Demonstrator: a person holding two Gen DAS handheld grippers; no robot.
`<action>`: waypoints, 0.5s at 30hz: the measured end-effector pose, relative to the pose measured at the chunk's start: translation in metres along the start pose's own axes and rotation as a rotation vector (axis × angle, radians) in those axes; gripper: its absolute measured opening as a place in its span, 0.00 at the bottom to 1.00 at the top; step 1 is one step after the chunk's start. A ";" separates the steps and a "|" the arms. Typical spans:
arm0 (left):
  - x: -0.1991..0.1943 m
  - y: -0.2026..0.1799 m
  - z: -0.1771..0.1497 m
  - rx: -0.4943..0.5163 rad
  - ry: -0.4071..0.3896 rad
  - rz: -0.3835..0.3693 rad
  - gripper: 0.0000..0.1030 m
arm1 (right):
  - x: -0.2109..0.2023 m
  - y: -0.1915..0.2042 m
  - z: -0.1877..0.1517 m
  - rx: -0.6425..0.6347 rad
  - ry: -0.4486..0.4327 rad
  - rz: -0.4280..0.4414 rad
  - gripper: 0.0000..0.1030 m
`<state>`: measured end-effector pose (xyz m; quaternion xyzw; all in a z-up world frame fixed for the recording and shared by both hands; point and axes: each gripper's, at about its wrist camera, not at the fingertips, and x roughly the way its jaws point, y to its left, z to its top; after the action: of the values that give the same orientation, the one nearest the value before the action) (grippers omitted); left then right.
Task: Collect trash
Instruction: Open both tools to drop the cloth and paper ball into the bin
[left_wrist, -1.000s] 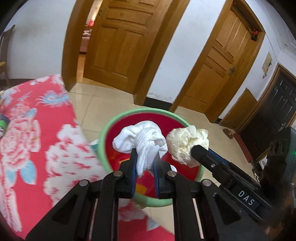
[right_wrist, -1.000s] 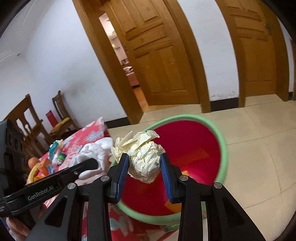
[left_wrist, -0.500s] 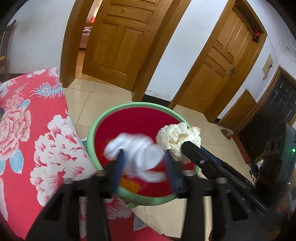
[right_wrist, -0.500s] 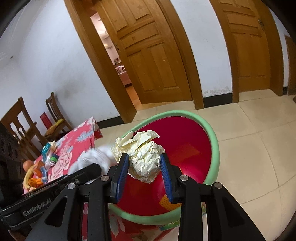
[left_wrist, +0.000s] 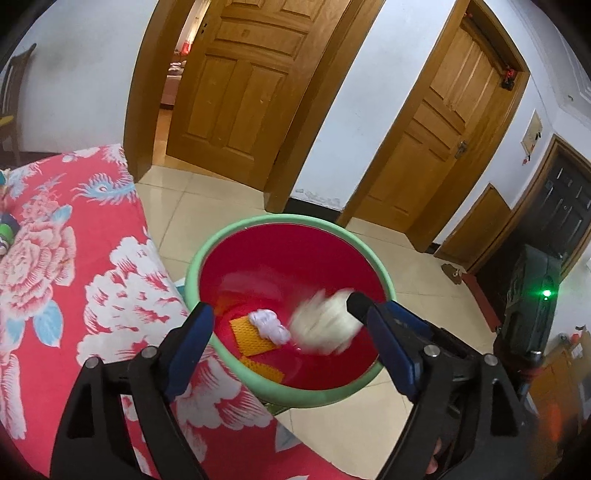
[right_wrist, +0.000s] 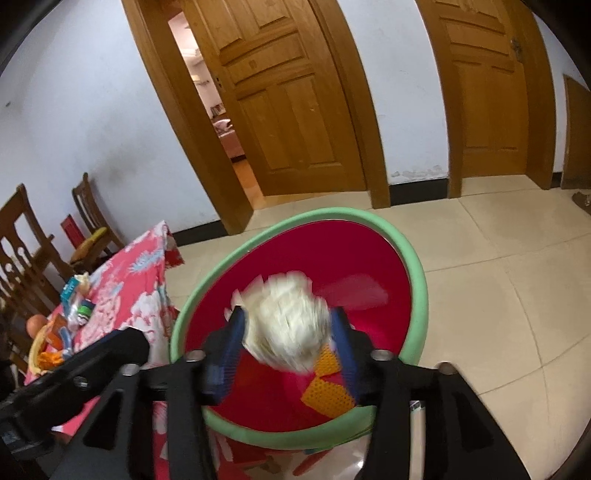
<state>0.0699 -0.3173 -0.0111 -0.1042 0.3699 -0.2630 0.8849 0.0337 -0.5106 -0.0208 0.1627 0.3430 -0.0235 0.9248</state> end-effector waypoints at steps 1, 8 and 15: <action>-0.001 0.000 0.001 0.001 -0.002 0.002 0.82 | 0.001 0.001 -0.001 -0.006 0.000 -0.012 0.64; -0.014 0.007 0.002 0.019 -0.017 0.020 0.83 | -0.002 -0.007 -0.003 0.012 -0.018 -0.011 0.66; -0.041 0.036 0.003 0.034 -0.029 0.100 0.85 | -0.009 0.002 0.005 0.061 -0.069 0.069 0.68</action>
<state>0.0620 -0.2646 0.0020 -0.0744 0.3572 -0.2234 0.9039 0.0305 -0.5113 -0.0109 0.2019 0.3042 -0.0074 0.9309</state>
